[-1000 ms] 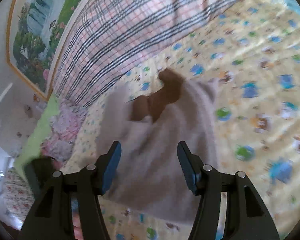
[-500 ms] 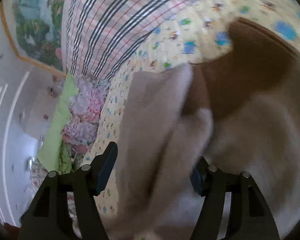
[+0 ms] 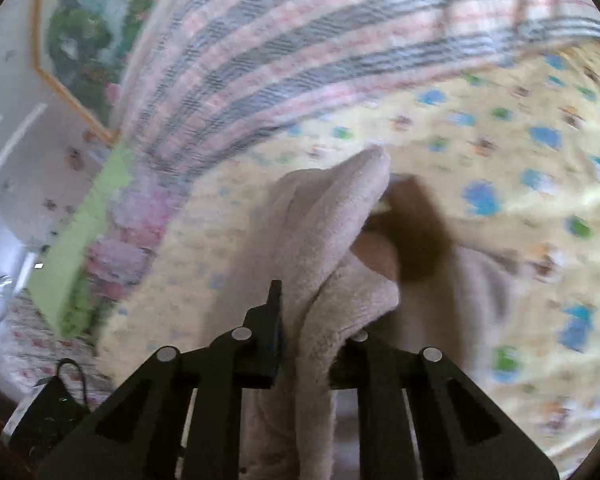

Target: Fold small clothes

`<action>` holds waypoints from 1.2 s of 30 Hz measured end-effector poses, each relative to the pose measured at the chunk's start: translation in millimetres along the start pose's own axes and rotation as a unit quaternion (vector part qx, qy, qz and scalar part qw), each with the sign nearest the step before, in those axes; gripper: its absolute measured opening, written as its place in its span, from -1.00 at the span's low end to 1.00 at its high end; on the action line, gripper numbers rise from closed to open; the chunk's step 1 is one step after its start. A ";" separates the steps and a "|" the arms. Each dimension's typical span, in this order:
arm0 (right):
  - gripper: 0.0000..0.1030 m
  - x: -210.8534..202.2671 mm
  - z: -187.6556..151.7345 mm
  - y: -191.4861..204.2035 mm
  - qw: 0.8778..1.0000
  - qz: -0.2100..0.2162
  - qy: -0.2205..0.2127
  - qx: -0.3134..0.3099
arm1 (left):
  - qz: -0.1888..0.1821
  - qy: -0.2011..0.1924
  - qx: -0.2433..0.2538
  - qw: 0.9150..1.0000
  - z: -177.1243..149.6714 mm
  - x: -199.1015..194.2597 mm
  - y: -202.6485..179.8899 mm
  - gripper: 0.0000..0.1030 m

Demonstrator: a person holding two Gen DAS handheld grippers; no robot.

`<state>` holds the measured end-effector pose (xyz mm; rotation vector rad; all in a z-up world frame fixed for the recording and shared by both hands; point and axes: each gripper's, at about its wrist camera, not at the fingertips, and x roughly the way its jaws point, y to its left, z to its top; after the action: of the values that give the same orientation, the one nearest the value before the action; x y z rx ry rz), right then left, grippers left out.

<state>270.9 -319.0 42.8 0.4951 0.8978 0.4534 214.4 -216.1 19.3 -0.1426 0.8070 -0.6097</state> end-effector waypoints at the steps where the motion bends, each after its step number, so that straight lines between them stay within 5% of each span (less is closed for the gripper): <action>1: -0.68 1.2 -3.3 -9.6 1.000 -0.009 0.002 0.003 | 0.001 0.008 0.004 1.000 -3.2 8.1 -1.7 -0.86; 6: -0.68 0.2 -21.9 -49.7 0.999 -0.030 -0.003 0.035 | 0.010 0.037 0.024 0.999 -16.4 30.0 -6.1 -0.79; 9: -0.37 1.3 -27.8 -56.9 0.998 -0.033 -0.008 0.045 | 0.010 0.043 0.024 0.999 -21.1 26.9 -2.7 -0.73; 14: -0.15 -19.3 -29.8 -56.2 0.996 -0.055 -0.029 0.060 | 0.005 0.046 0.021 0.999 -30.5 -1.7 1.5 -0.15; 21: -0.08 -67.9 -49.3 -30.5 0.994 -0.054 -0.081 0.046 | 0.051 0.027 0.039 0.998 -62.7 -71.4 18.8 0.01; 27: -0.08 -66.2 -72.9 -15.8 0.996 -0.043 -0.062 0.037 | 0.119 0.035 -0.001 0.992 -83.5 -94.7 73.6 0.01; 34: -0.08 -39.9 -83.2 -21.0 0.997 -0.057 -0.036 0.048 | 0.090 0.041 -0.056 0.993 -78.1 -86.8 104.7 0.01; 36: -0.08 -36.1 -83.5 -21.3 0.997 -0.058 -0.034 0.047 | 0.110 0.045 -0.043 0.992 -75.4 -77.7 101.0 0.01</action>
<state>186.1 -338.4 8.8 0.5375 0.8807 0.2873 165.4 -81.5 -18.5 -0.1029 0.9226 -0.3748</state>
